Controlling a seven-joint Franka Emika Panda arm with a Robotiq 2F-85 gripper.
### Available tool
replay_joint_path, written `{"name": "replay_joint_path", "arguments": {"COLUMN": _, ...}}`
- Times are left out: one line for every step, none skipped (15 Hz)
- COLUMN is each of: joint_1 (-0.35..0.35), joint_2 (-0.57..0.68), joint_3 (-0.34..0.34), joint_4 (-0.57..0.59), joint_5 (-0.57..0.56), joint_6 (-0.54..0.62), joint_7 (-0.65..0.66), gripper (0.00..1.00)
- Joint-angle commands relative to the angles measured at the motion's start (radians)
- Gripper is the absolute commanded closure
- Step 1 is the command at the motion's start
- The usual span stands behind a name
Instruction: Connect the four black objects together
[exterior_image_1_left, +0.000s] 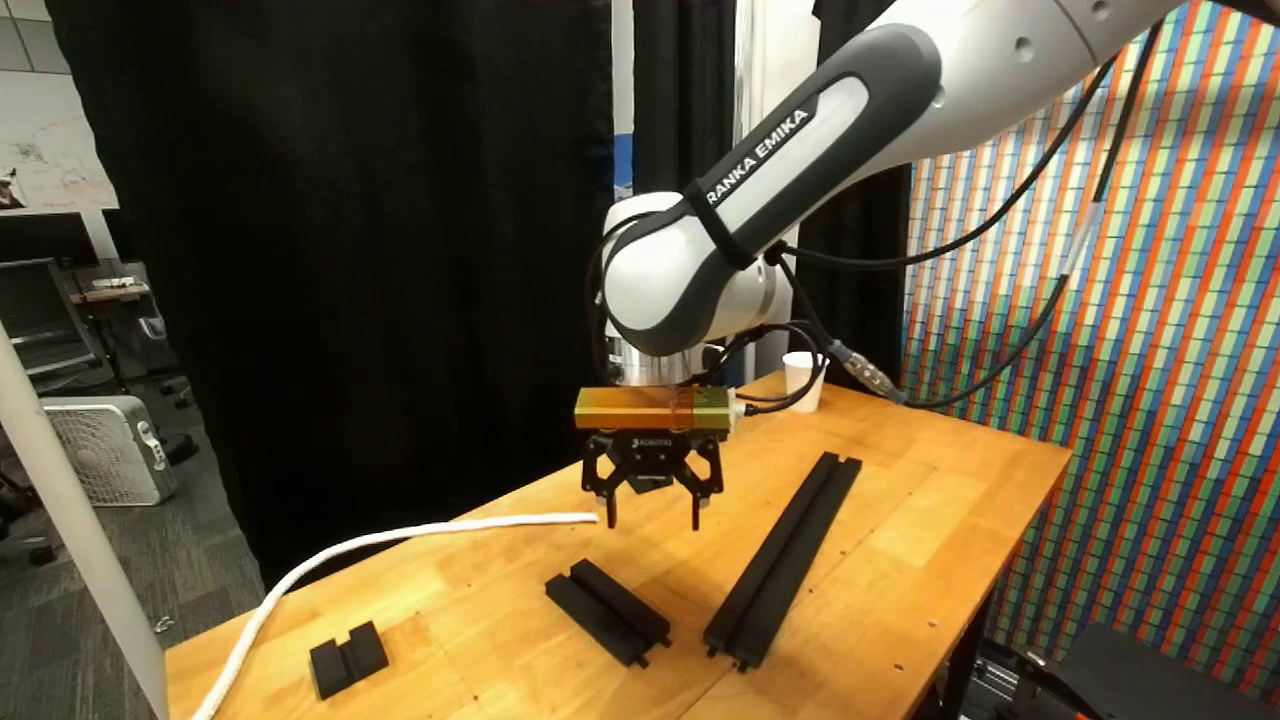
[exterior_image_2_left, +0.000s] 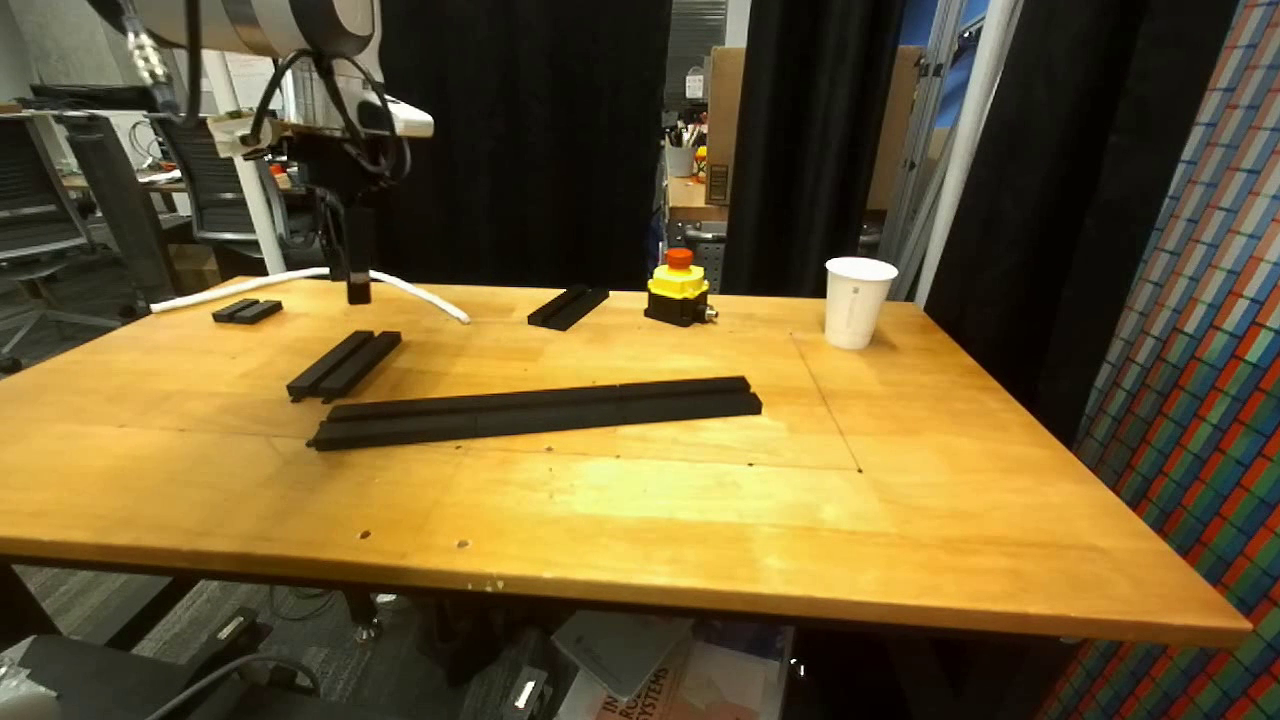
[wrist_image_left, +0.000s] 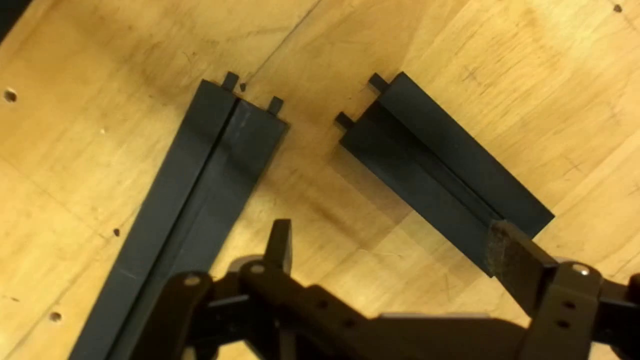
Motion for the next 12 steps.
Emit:
{"name": "replay_joint_path", "arguments": {"joint_1": 0.013, "joint_2": 0.142, "joint_3": -0.002, "joint_4": 0.175, "joint_5": -0.037, "joint_6": -0.074, "joint_7": -0.160, "gripper": 0.00}}
{"name": "replay_joint_path", "arguments": {"joint_1": 0.019, "joint_2": 0.171, "joint_3": -0.002, "joint_4": 0.199, "joint_5": -0.041, "joint_6": -0.079, "joint_7": -0.206, "gripper": 0.00}}
{"name": "replay_joint_path", "arguments": {"joint_1": 0.024, "joint_2": 0.195, "joint_3": -0.004, "joint_4": 0.219, "joint_5": -0.044, "joint_6": -0.084, "joint_7": -0.252, "gripper": 0.00}}
{"name": "replay_joint_path", "arguments": {"joint_1": 0.031, "joint_2": 0.219, "joint_3": -0.004, "joint_4": 0.232, "joint_5": -0.048, "joint_6": -0.082, "joint_7": -0.296, "gripper": 0.00}}
{"name": "replay_joint_path", "arguments": {"joint_1": 0.039, "joint_2": 0.239, "joint_3": -0.006, "joint_4": 0.246, "joint_5": -0.056, "joint_6": -0.091, "joint_7": -0.336, "gripper": 0.00}}
{"name": "replay_joint_path", "arguments": {"joint_1": 0.052, "joint_2": 0.263, "joint_3": -0.006, "joint_4": 0.262, "joint_5": -0.067, "joint_6": -0.099, "joint_7": -0.371, "gripper": 0.00}}
{"name": "replay_joint_path", "arguments": {"joint_1": 0.065, "joint_2": 0.280, "joint_3": -0.007, "joint_4": 0.274, "joint_5": -0.078, "joint_6": -0.109, "joint_7": -0.403, "gripper": 0.00}}
{"name": "replay_joint_path", "arguments": {"joint_1": 0.081, "joint_2": 0.295, "joint_3": -0.009, "joint_4": 0.285, "joint_5": -0.094, "joint_6": -0.117, "joint_7": -0.429, "gripper": 0.00}}
{"name": "replay_joint_path", "arguments": {"joint_1": 0.096, "joint_2": 0.305, "joint_3": -0.010, "joint_4": 0.292, "joint_5": -0.109, "joint_6": -0.122, "joint_7": -0.458, "gripper": 0.00}}
{"name": "replay_joint_path", "arguments": {"joint_1": 0.114, "joint_2": 0.311, "joint_3": -0.012, "joint_4": 0.292, "joint_5": -0.132, "joint_6": -0.120, "joint_7": -0.478, "gripper": 0.00}}
{"name": "replay_joint_path", "arguments": {"joint_1": 0.133, "joint_2": 0.317, "joint_3": -0.014, "joint_4": 0.293, "joint_5": -0.156, "joint_6": -0.118, "joint_7": -0.497, "gripper": 0.00}}
{"name": "replay_joint_path", "arguments": {"joint_1": 0.150, "joint_2": 0.325, "joint_3": -0.017, "joint_4": 0.295, "joint_5": -0.186, "joint_6": -0.117, "joint_7": -0.513, "gripper": 0.00}}
